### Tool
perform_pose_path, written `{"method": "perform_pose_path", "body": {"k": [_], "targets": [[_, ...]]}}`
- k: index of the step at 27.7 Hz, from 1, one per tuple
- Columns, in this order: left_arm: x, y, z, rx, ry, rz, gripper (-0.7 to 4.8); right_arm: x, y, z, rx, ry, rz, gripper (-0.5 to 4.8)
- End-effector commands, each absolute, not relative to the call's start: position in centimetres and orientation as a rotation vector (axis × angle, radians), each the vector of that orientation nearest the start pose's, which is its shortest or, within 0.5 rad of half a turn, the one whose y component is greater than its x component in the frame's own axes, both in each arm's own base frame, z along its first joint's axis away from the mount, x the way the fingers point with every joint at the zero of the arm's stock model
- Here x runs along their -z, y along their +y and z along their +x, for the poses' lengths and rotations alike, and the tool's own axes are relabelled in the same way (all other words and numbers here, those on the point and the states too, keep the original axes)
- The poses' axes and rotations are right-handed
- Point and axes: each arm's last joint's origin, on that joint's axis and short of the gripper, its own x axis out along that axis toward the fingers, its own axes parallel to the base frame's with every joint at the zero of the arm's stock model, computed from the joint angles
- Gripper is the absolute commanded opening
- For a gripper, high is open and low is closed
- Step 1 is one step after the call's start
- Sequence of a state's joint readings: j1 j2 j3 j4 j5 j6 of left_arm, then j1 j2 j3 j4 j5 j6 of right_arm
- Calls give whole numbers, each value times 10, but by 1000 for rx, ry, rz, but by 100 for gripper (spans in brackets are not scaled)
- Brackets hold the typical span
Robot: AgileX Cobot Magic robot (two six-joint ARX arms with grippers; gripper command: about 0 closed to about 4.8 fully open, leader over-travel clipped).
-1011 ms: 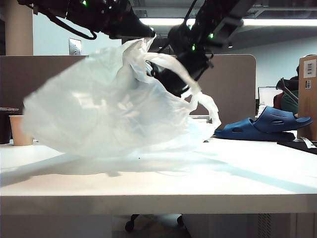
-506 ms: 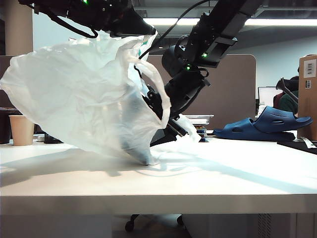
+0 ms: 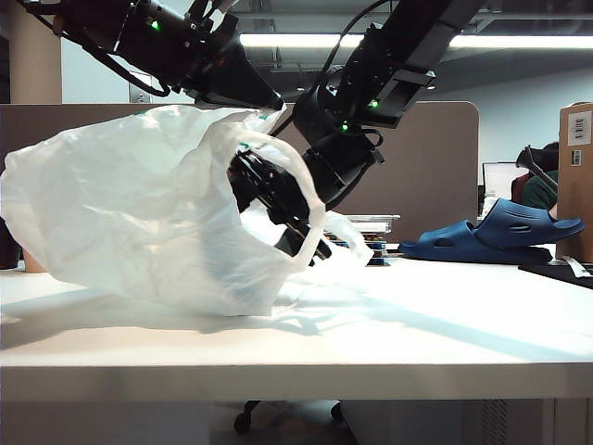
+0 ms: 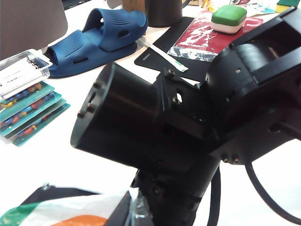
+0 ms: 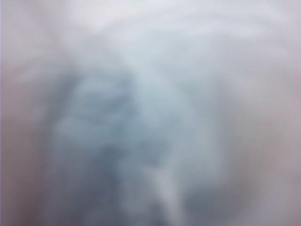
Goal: Put the power bank into the bag.
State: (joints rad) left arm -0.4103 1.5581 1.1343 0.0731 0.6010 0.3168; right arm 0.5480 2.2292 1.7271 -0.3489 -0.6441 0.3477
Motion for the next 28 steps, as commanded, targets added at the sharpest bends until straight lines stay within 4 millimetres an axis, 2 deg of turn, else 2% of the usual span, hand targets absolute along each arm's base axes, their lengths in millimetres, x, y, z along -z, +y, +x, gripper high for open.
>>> {"method": "perform_pose_path", "body": {"k": [1, 11, 15, 18, 20, 23, 25, 28], "targets": [[-293, -155, 315, 1050, 195, 249, -5, -190, 276, 403, -1044, 1036, 346, 198], [-292, -155, 315, 1049, 202, 249, -4, -185, 274, 400, -1021, 1101, 348, 203], [-292, -155, 315, 1049, 201, 249, -2, -184, 273, 398, -1017, 1117, 347, 253], [-292, -155, 315, 1049, 201, 249, -2, -184, 275, 397, -1020, 1123, 345, 267], [-292, -155, 315, 1049, 202, 249, -2, -184, 275, 396, -1018, 1134, 344, 296], [-292, -154, 315, 1014, 207, 257, -2, -181, 276, 393, -981, 1163, 325, 393], [-292, -153, 316, 972, 213, 267, -1, -180, 275, 392, -946, 1171, 311, 416], [-291, -152, 318, 928, 220, 277, -1, -179, 274, 392, -918, 1181, 300, 479]]}}
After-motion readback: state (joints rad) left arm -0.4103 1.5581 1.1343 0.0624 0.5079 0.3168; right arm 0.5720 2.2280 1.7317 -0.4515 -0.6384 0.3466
